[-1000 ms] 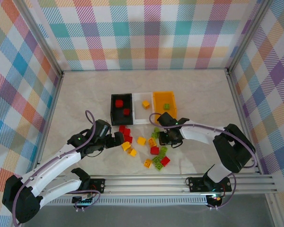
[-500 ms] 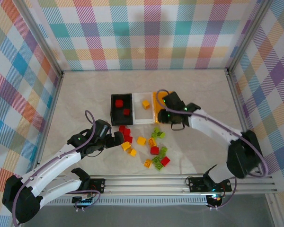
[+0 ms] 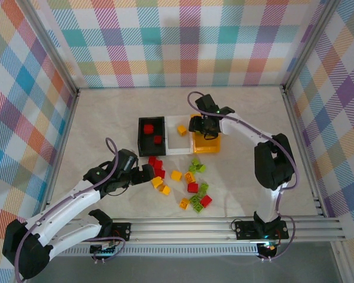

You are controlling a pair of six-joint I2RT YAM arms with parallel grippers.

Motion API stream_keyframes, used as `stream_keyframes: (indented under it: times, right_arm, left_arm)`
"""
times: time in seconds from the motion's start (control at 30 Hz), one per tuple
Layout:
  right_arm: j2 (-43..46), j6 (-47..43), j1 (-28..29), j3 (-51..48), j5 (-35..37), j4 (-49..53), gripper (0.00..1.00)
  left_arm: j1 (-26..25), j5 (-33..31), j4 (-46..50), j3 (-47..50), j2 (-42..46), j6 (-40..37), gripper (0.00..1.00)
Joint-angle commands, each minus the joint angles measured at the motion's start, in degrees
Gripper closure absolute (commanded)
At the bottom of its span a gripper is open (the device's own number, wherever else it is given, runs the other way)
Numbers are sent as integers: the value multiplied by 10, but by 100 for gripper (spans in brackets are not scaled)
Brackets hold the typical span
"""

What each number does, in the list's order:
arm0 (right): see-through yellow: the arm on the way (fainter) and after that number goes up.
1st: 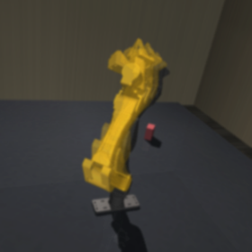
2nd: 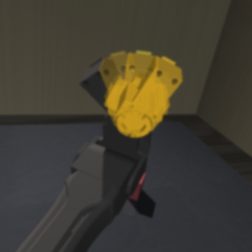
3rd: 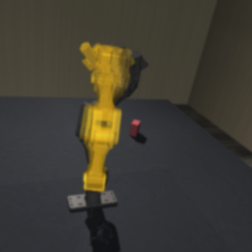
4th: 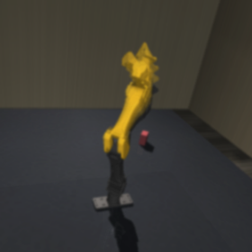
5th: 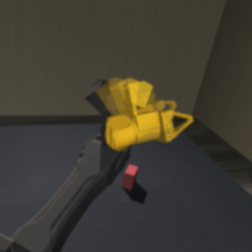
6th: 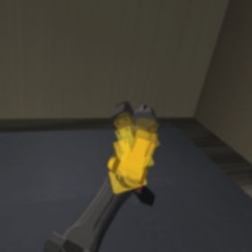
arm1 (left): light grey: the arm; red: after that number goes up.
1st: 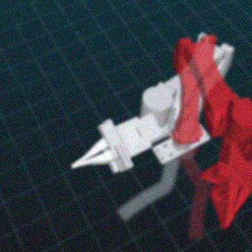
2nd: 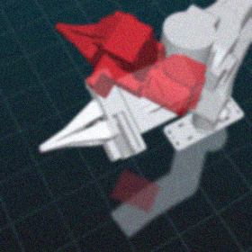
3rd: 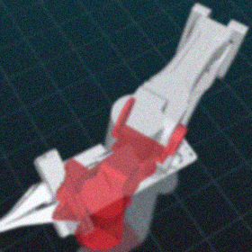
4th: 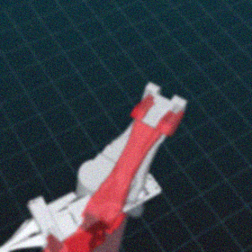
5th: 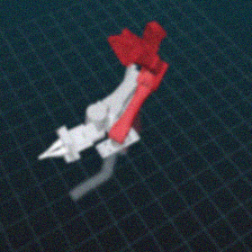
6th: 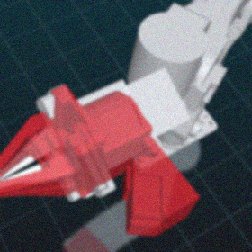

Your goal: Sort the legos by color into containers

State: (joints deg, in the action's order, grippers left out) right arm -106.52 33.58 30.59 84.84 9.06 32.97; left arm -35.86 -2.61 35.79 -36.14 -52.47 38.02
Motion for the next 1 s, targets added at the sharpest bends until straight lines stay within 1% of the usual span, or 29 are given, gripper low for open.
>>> stream_keyframes:
  times: [0.0,0.03,0.13,0.2,0.27,0.4,0.5,0.57,0.7,0.8,0.93,0.97]
  right_arm:
    - [62,-5,11,-28,-9,1,27]
    - [80,-4,15,-52,-10,-8,27]
    - [128,7,22,-122,-15,-31,27]
    - [155,16,24,-161,-24,-42,27]
    - [182,22,26,-201,-29,-55,27]
    - [224,26,29,-247,-32,-67,27]
    - [246,23,30,-257,-29,-64,27]
    - [258,19,31,-263,-22,-64,27]
    - [278,16,31,-272,-12,-61,27]
    - [290,16,31,-282,-11,-61,27]
    - [299,17,30,-288,-6,-60,27]
    - [300,17,31,-288,-5,-60,27]
  left_arm:
    - [-28,15,-14,-11,-18,-14,9]
    - [-46,9,-20,-12,-28,-12,12]
    - [-106,-13,-33,-17,-73,-7,12]
    - [-132,-28,-38,-19,-104,-2,10]
    - [-144,-34,-52,-13,-126,0,9]
    - [-146,-68,-90,-7,-154,-17,9]
    - [-145,-93,-112,-13,-185,-39,10]
    - [-142,-97,-125,-19,-215,-48,12]
    - [-135,-103,-145,-24,-273,-52,19]
    - [-133,-106,-162,-25,-295,-53,23]
    - [-133,-108,-160,-29,-296,-56,36]
    - [-133,-110,-156,-28,-295,-56,38]
